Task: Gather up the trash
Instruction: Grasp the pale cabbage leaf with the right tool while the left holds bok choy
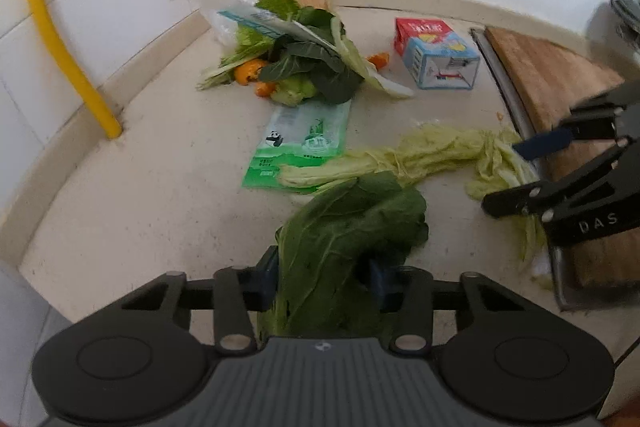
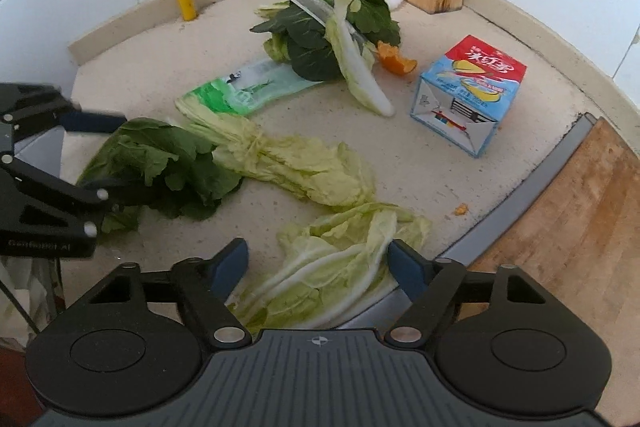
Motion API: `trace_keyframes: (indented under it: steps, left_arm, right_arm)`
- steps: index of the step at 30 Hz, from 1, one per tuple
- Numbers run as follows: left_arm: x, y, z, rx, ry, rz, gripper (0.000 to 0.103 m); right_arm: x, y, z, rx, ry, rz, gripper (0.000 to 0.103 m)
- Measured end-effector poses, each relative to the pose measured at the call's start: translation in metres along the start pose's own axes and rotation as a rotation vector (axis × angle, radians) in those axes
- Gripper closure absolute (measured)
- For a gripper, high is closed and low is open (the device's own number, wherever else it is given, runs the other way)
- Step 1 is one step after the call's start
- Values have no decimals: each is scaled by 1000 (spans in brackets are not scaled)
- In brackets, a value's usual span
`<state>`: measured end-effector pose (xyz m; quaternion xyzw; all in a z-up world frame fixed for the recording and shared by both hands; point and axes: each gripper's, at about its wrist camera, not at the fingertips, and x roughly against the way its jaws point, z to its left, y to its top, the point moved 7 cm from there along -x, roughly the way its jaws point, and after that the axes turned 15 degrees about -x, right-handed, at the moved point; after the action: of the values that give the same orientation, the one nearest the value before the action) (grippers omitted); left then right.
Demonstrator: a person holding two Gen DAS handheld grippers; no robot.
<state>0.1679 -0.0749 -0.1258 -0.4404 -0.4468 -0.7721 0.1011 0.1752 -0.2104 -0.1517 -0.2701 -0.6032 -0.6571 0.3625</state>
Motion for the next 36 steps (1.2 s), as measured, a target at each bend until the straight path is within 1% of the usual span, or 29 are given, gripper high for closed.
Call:
trace_keyframes:
  steps: [1,2,4,5,7,11,13,14,16,17,18,19,20,21,22,23,24,27,28,29,30,32,33,34,36]
  left_arm:
    - [1,0,-1,7,1,1,78]
    - [2,0,-2,11,-1,1,86]
    - [6,1,-4,26,-23,-4,93]
    - [8,1,-5,34,-32,-7,96]
    - [15,1,-4,46,-31,-18,98]
    - [29,0,1,94,-38,-45,98]
    - [30,-2,3,97,-12,-47,98]
    - [27,-4,3,87,-2,-34,98]
    - [22,-7,2,75,19,-9,94]
    - [20,-8,0,64,21,0,88]
    - [19,-9,-1,50,19,1,84]
    - [19,-8,-2,36,25,-3,76]
    - [19,-8,-3,21,35,-8,65]
    - [18,-6,-3,4,49,-13,61]
    - [17,-5,-3,-11,68,-15,55]
    - [15,-3,-2,-27,86,-12,52]
    - [13,-1,-1,-37,95,-8,52]
    - [5,1,0,-31,100,3,52]
    - [3,0,0,-16,94,12,54]
    - [3,0,-1,2,83,10,61]
    - [3,-1,-2,20,69,9,66]
    - [6,-3,-4,59,54,10,81]
    - [7,-3,-5,67,58,12,86]
    - [9,-4,-7,73,56,14,92]
    - [15,-5,-9,100,43,6,97]
  right_arm:
    - [1,0,-1,5,-14,-4,44]
    - [4,0,-3,5,-31,-9,50]
    - [8,2,-9,-17,-26,-9,71]
    - [10,2,-11,-35,-10,-5,75]
    - [11,2,-12,-71,22,17,85]
    - [18,6,-4,-133,106,3,87]
    - [23,11,4,-125,148,-6,87]
    - [24,13,7,-112,147,-16,87]
    - [20,13,9,-88,133,-6,85]
    - [18,13,9,-85,128,0,83]
    - [16,12,8,-81,120,6,75]
    - [16,11,6,-74,109,12,69]
    - [16,10,4,-74,92,-1,61]
    - [17,10,2,-75,80,-11,41]
    - [17,9,2,-68,76,-7,28]
    - [17,8,1,-63,74,-14,28]
    - [17,8,1,-56,71,-25,31]
    - [11,7,3,-42,63,-21,31]
    - [9,6,4,-38,65,-15,34]
    - [7,5,4,-36,67,-10,37]
    - [5,3,4,-35,72,2,39]
    - [6,0,4,-14,70,-4,55]
    - [8,0,3,-9,69,-7,70]
    - [9,0,2,-16,74,-6,80]
    - [10,0,1,-38,96,10,86]
